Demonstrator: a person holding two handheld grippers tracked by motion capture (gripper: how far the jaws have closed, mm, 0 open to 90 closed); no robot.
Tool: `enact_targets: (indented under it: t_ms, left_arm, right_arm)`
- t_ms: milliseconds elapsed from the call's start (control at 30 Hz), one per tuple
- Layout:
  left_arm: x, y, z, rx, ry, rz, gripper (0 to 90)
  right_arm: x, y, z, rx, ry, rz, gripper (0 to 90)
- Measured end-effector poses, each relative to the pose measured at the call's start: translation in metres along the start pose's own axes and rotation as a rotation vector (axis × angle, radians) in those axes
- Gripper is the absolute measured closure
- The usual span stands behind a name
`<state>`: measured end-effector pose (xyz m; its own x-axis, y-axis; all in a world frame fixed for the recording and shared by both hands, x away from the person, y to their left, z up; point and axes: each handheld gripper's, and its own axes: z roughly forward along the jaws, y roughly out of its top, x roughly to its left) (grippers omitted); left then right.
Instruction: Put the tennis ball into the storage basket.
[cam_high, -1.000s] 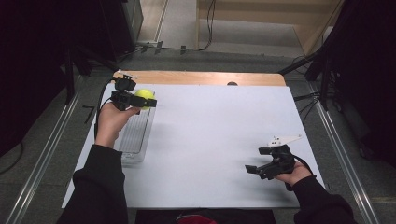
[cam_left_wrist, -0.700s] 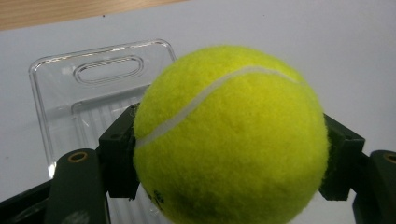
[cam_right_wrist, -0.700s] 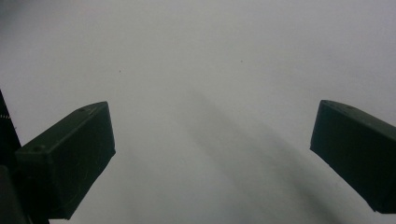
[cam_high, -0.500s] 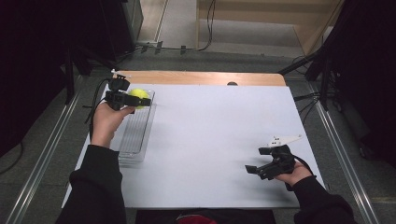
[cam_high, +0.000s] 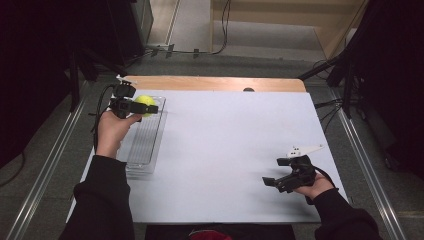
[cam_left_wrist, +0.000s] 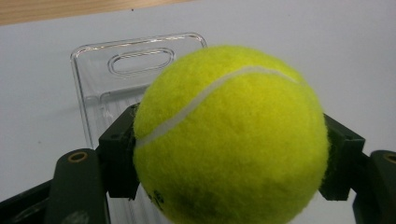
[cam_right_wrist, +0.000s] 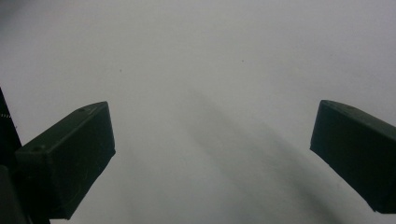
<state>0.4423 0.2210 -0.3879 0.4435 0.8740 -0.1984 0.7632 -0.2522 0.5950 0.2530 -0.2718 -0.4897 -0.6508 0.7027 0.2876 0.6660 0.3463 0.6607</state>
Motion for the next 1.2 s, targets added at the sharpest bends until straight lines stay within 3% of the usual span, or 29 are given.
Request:
enact_targets:
  t_ms: [233,767,1200]
  left_arm:
    - [0.003,-0.002,0.003,-0.009,0.013,-0.005,26.5]
    - [0.007,-0.005,0.019,0.036,0.031,-0.013,26.4]
    - [0.014,-0.010,0.029,0.060,0.039,-0.049,26.3]
  right_arm:
    - [0.000,0.000,-0.001,-0.002,0.000,0.003,0.0]
    - [0.000,-0.002,-0.002,0.001,-0.002,0.003,0.0]
    - [0.000,-0.003,-0.002,0.002,0.001,0.000,0.0]
